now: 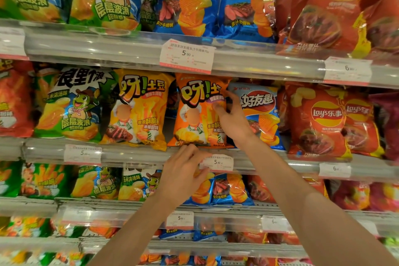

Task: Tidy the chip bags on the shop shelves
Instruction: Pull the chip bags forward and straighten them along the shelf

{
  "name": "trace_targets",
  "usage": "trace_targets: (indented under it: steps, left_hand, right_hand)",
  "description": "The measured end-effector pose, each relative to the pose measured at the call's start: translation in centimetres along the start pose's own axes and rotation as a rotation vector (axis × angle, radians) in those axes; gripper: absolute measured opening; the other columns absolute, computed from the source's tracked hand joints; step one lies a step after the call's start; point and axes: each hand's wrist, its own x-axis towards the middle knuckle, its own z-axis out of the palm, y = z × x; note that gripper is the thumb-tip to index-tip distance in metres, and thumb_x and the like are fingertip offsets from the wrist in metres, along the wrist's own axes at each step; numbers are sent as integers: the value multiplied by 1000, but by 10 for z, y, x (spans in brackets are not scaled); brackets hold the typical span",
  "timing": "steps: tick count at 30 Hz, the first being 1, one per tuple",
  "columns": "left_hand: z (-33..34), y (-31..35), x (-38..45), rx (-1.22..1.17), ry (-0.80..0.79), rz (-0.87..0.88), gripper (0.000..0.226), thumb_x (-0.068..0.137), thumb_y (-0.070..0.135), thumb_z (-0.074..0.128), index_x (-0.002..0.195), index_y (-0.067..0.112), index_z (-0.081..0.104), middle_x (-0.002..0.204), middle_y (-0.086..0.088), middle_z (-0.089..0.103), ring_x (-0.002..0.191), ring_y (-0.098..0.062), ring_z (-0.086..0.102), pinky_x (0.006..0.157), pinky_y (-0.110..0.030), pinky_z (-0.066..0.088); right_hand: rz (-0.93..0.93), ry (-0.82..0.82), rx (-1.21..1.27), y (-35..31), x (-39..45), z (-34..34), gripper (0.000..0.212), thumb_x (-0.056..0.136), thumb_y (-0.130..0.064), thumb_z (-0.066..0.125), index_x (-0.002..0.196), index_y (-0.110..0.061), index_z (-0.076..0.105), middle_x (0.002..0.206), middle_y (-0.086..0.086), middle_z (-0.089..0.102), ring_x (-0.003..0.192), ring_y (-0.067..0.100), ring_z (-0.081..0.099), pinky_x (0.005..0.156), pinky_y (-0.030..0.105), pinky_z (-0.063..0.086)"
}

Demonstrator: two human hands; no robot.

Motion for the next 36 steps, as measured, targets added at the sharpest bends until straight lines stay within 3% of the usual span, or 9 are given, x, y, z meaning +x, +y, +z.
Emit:
trace_targets:
  steps: [5, 8, 10, 14, 20, 23, 25, 31, 36]
  left_hand:
    - [-1, 1, -1, 22, 9, 30, 37, 83, 30, 76, 118, 20, 69, 95, 3, 58, 88, -16, 57, 68, -30, 53]
    - [-1, 4, -2, 44, 14, 66, 38, 82, 26, 77, 117, 17, 68, 97, 1, 60, 89, -18, 59, 68, -31, 54]
    - [1, 8, -1, 52, 21, 95, 38, 81, 24, 77, 118, 17, 68, 99, -1, 60, 91, -19, 58, 70, -30, 53]
    - [5, 13, 3, 68, 21, 151, 38, 82, 24, 77, 117, 16, 69, 99, -2, 58, 91, -19, 56, 72, -30, 50]
    - [10, 13, 12, 38, -1, 104, 35, 81, 28, 78, 113, 18, 70, 96, 0, 56, 89, -20, 57, 67, -33, 53]
    - [10, 12, 12, 26, -4, 95, 36, 80, 30, 80, 113, 19, 70, 96, 1, 57, 89, -19, 58, 66, -32, 52]
    - [10, 10, 12, 24, -7, 93, 36, 81, 32, 79, 114, 20, 70, 96, 1, 56, 90, -19, 57, 67, -32, 52]
    - [10, 12, 12, 24, 9, 100, 37, 79, 30, 82, 113, 21, 71, 95, 2, 57, 88, -18, 58, 66, -31, 53]
    - [11, 11, 11, 21, 20, 104, 38, 78, 29, 83, 114, 20, 70, 95, 1, 57, 88, -18, 58, 65, -31, 52]
  right_hand:
    - [-56, -39, -60, -3, -9, -24, 63, 101, -25, 60, 154, -22, 26, 137, 6, 55, 112, 10, 60, 80, 12, 49]
    - [-151, 0, -197, -5, -26, -55, 54, 100, -21, 60, 149, -23, 37, 129, -3, 57, 101, -3, 62, 76, 16, 52]
    - [-223, 107, -262, 1, -33, -81, 45, 99, -16, 60, 142, -19, 46, 124, -2, 61, 101, -1, 63, 76, 14, 54]
    - [-173, 233, -399, 27, -38, -123, 35, 96, -27, 64, 129, -22, 54, 126, 2, 61, 114, 14, 61, 100, 42, 52]
    - [15, 113, -405, 50, -39, -134, 71, 89, -53, 66, 144, -19, 38, 134, 1, 57, 118, 15, 60, 102, 36, 49]
    - [68, 94, -285, 47, -31, -128, 57, 94, -37, 68, 139, -18, 39, 117, -6, 63, 100, 2, 62, 94, 27, 50]
    - [77, 90, -231, 43, -25, -125, 58, 92, -38, 71, 138, -18, 43, 110, -10, 66, 96, 1, 65, 88, 23, 53]
    - [39, 147, -202, 45, -26, -122, 79, 82, -28, 83, 146, -15, 39, 125, -1, 66, 111, 14, 66, 98, 39, 56]
    - [-58, 201, -235, 42, -32, -121, 87, 83, -26, 83, 153, -17, 33, 128, -3, 63, 113, 13, 63, 99, 33, 54]
